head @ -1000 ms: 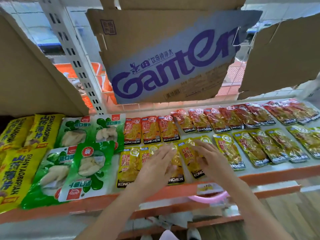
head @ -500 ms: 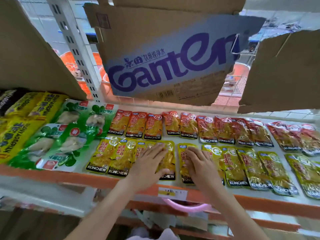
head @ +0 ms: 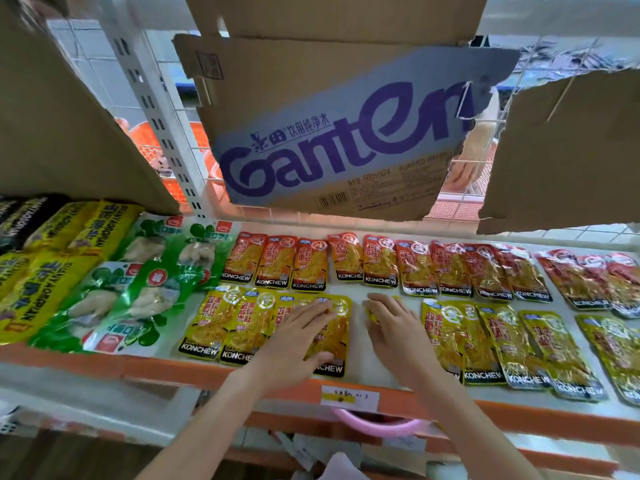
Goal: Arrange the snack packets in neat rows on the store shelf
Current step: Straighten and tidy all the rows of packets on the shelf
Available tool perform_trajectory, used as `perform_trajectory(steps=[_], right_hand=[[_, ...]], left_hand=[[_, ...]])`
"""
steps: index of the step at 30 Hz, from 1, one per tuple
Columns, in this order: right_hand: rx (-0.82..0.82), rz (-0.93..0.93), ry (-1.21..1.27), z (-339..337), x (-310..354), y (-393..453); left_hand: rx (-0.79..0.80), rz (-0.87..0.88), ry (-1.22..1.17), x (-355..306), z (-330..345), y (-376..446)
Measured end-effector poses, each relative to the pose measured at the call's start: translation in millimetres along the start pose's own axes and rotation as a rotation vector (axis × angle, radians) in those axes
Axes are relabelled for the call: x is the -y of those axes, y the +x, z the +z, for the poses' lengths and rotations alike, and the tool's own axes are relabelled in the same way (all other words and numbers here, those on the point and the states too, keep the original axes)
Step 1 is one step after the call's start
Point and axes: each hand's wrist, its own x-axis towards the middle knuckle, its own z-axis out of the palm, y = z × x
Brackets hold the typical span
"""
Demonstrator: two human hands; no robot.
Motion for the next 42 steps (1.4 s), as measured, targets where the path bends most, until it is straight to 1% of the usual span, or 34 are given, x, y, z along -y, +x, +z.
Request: perform_trajectory(steps=[3,5,7,9,10,17,22,26,34,36,39,42], right_hand=[[0.083,-0.021,0.024,0,9,30],[0.121,-0.003,-0.008,1,11,52],[0.198,0.046,-0.047,2,10,70],[0.274,0.07,-0.09,3,10,77],[0.283,0.064,-0.112,4,10,77],[0.279,-0.019,-0.152,4,25,64],[0.224,0.034,-0.07,6,24,67],[0.27,0.052,-0.044,5,18,69],[0.27,0.027,-0.049,2,15,71],[0.262,0.032,-0.033,2,16,71],[0.211,0.045,-0.021,-1,17,66],[0.186,0.012,-0.017,-3,23,56]], left_hand=[[0.022,-0.009,0.036,-2,-1,0],[0.018,-0.008,0.041,-2,-2,-1],[0.023,-0.001,0.032,-2,-2,-1],[0.027,0.013,0.039,0,-2,-1],[0.029,0.02,0.048,1,-1,-1],[0.009,0.038,0.058,2,0,-1],[0.012,0.039,0.09,2,-1,-1],[0.019,0.05,0.125,-1,-1,-1],[-0.004,0.033,0.167,-3,4,3],[-0.017,0.037,0.135,-5,2,1],[-0.08,0.023,0.014,-2,-9,-8],[-0.172,-0.092,-0.013,23,-27,-20]])
